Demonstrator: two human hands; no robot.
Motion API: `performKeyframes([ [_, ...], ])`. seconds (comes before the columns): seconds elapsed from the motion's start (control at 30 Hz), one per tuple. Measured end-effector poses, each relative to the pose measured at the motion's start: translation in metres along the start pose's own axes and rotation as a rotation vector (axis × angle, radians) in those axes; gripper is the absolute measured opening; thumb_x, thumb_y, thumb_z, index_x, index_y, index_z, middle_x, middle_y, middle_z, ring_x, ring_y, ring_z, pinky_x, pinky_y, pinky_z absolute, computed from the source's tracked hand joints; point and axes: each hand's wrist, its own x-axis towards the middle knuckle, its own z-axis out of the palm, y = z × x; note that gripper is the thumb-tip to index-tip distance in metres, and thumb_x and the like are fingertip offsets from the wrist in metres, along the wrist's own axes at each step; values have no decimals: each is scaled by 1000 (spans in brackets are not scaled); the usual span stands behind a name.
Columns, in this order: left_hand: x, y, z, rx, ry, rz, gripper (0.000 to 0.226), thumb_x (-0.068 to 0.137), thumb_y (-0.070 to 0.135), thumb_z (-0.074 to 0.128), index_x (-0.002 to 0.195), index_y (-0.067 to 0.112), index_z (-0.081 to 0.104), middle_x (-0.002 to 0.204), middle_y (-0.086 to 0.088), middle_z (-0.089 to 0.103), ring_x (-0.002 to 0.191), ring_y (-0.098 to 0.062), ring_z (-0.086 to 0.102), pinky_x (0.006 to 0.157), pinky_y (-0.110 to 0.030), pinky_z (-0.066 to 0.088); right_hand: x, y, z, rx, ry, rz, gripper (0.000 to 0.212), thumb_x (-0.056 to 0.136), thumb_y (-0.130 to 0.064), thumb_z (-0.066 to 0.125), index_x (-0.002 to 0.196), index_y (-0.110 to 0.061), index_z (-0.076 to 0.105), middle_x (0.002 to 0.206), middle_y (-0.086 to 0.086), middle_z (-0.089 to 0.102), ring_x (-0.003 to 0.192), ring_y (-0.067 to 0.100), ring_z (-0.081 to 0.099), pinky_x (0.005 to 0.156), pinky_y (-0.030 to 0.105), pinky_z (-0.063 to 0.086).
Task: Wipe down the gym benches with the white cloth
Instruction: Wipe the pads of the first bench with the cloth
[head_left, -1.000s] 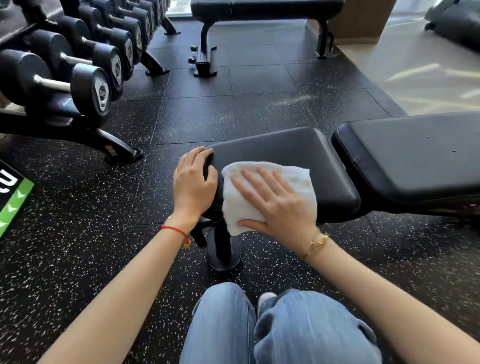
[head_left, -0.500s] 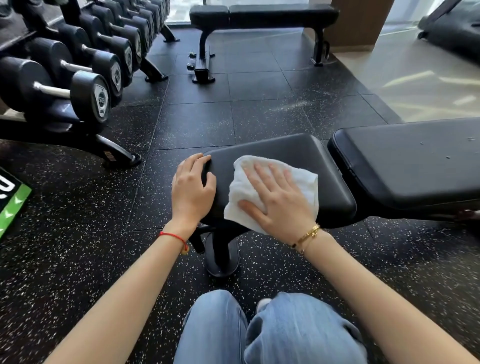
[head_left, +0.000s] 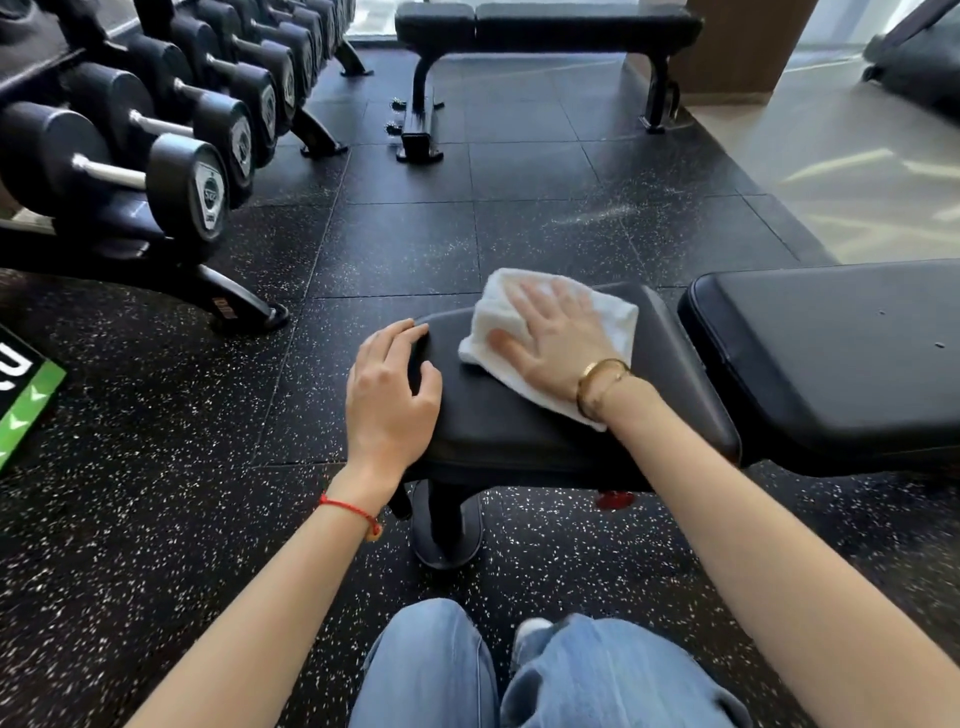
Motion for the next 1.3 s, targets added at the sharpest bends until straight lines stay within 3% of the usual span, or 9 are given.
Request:
performKeyframes([
  [0.1, 0, -2, 0, -2, 0, 12, 48, 87, 27, 45, 131, 13, 60, 136, -1, 56, 130, -19, 44, 114, -38, 33, -49, 1, -2, 51, 45, -178, 72, 91, -67, 16, 154, -38, 0, 165, -6, 5, 151, 27, 0, 122, 44, -4],
  [0.23, 1, -2, 0, 11, -5, 24, 52, 87, 33, 41, 132, 14, 59, 137, 0, 55, 131, -19, 44, 114, -41, 34, -60, 55, -8, 85, 103, -83, 78, 86, -66, 13, 155, -30, 14, 163, -2, 14, 151, 18, 4, 120, 29, -10],
  [0.37, 0, 1, 0, 27, -3, 12, 50, 87, 30, 44, 132, 15, 58, 138, 1, 55, 132, -19, 44, 114, -41, 34, 9, 68, -13, -23, 64, 96, 77, 90, -67, 18, 150, -20, 31, 158, 9, 30, 149, 27, 14, 120, 43, 8],
  [0.47, 0, 0, 0, 21, -7, 9, 52, 86, 33, 42, 132, 15, 58, 138, 2, 54, 132, -18, 43, 115, -39, 33, 34, 32, -9, -23, 29, -19, 72, 91, -66, 22, 143, -20, 43, 145, 8, 48, 137, 29, 35, 115, 44, 21],
  [0.6, 1, -2, 0, -2, 1, 12, 53, 85, 36, 41, 131, 15, 59, 137, 2, 55, 131, -17, 44, 115, -38, 33, 2, 24, -6, 64, 23, -202, 82, 83, -71, 11, 154, -32, 19, 159, -3, 28, 147, 26, 16, 122, 41, 7],
  [0.73, 1, -2, 0, 9, 4, 21, 51, 87, 34, 42, 131, 15, 58, 136, 3, 55, 131, -16, 44, 114, -39, 33, -21, 57, -13, 98, 56, -131, 80, 85, -70, 15, 155, -31, 15, 163, -6, 15, 151, 18, 3, 120, 27, -8],
  [0.87, 1, -1, 1, 14, 13, 8, 52, 86, 34, 41, 131, 15, 58, 137, 3, 55, 130, -16, 44, 115, -37, 32, 13, 39, -6, 28, -3, -13, 67, 99, -59, 28, 156, -29, 8, 164, -2, 10, 151, 24, -2, 122, 39, -5],
  [1.07, 0, -1, -2, 13, -6, 20, 52, 88, 32, 41, 133, 12, 58, 138, -1, 55, 131, -18, 44, 116, -32, 29, -53, 0, 1, 35, 20, -243, 75, 88, -69, 13, 155, -38, 3, 165, -6, 6, 151, 32, -1, 122, 49, -1],
  [1.3, 0, 1, -2, 32, -18, 6, 57, 85, 37, 37, 133, 14, 58, 139, 0, 54, 133, -18, 42, 116, -35, 30, -65, 80, -7, 10, 118, -50, 75, 93, -69, 15, 156, -27, 18, 161, -1, 22, 149, 24, 15, 121, 45, 12],
])
